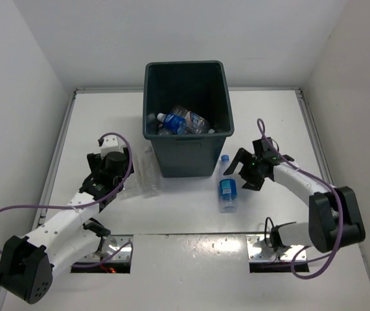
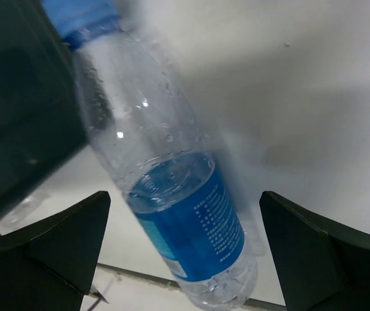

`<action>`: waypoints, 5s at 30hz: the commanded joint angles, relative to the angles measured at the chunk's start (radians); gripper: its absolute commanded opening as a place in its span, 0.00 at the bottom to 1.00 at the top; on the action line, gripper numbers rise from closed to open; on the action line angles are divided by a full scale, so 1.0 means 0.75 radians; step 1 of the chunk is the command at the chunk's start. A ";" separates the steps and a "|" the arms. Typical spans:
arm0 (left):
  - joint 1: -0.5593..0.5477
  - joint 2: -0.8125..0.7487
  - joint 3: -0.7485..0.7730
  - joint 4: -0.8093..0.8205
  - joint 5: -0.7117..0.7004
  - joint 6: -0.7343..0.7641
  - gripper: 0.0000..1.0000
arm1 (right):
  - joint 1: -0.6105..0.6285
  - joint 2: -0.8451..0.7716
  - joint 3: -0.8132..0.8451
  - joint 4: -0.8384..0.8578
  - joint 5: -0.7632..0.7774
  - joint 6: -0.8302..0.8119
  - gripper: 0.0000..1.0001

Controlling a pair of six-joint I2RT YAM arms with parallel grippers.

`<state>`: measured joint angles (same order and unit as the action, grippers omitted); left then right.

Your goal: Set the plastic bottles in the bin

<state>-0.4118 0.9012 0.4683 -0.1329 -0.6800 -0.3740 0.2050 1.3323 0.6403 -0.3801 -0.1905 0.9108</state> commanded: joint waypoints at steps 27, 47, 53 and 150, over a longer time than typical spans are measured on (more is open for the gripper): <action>-0.013 -0.019 -0.001 0.036 -0.004 0.010 1.00 | -0.331 0.206 0.332 -0.145 -0.027 -0.052 0.54; -0.013 -0.019 -0.001 0.036 -0.016 0.010 1.00 | -0.408 0.134 1.345 -0.139 0.131 0.023 0.47; -0.013 -0.019 -0.001 0.036 -0.016 0.010 1.00 | -0.257 0.107 1.525 0.077 0.211 -0.075 0.47; 0.173 0.277 0.145 0.108 0.402 -0.080 1.00 | 0.485 -0.455 0.819 -0.330 0.320 -0.637 1.00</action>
<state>-0.2760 1.1126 0.5327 -0.0734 -0.3435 -0.4278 0.5655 0.9829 1.2419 -0.7094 0.0734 0.4770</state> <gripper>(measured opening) 0.997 0.997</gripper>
